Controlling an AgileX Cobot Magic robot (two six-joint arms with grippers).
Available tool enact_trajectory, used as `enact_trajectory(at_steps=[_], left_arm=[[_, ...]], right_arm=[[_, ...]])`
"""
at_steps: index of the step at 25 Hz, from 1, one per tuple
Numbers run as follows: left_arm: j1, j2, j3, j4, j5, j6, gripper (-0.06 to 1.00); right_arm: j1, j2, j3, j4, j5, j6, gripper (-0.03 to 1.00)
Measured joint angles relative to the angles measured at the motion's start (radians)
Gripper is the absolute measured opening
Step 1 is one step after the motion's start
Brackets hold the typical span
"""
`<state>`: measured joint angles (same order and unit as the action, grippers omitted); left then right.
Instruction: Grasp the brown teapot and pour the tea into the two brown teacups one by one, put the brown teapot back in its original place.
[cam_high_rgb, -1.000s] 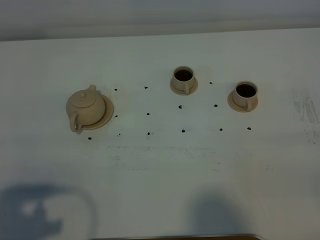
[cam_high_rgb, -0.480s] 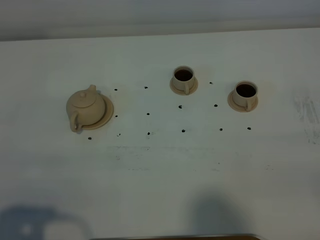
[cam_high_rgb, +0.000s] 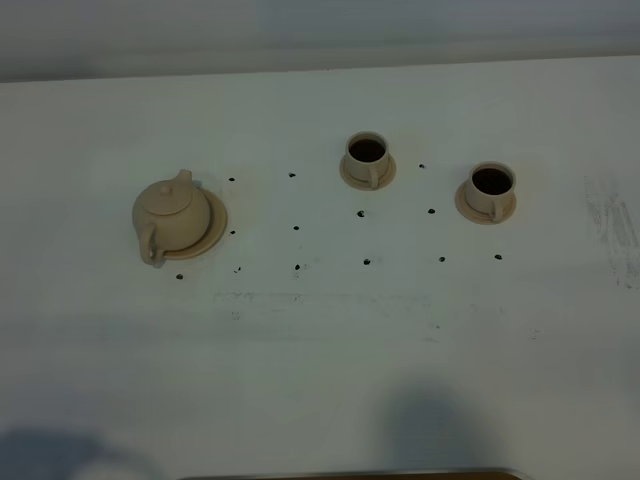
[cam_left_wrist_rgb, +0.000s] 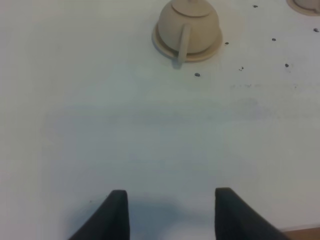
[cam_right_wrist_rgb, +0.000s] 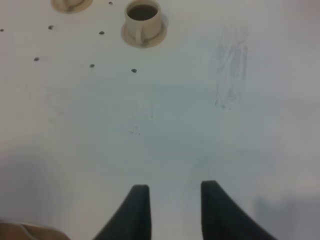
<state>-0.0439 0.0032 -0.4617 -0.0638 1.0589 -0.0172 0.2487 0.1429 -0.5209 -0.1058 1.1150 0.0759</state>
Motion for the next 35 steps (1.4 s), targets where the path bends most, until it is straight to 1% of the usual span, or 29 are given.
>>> enact_trajectory(at_steps=[4, 9, 14, 35], left_arm=[[0.000, 0.000, 0.000, 0.000, 0.000, -0.001, 0.46], [0.002, -0.007, 0.000, 0.000, 0.000, 0.045, 0.46], [0.003, -0.007, 0.000, -0.003, 0.000, 0.066, 0.45], [0.004, -0.007, 0.000, -0.005, 0.000, 0.068, 0.45]], right_arm=[[0.000, 0.000, 0.000, 0.000, 0.000, 0.000, 0.24], [0.000, 0.000, 0.000, 0.000, 0.000, 0.000, 0.24], [0.000, 0.000, 0.000, 0.000, 0.000, 0.000, 0.24], [0.000, 0.000, 0.000, 0.000, 0.000, 0.000, 0.24]])
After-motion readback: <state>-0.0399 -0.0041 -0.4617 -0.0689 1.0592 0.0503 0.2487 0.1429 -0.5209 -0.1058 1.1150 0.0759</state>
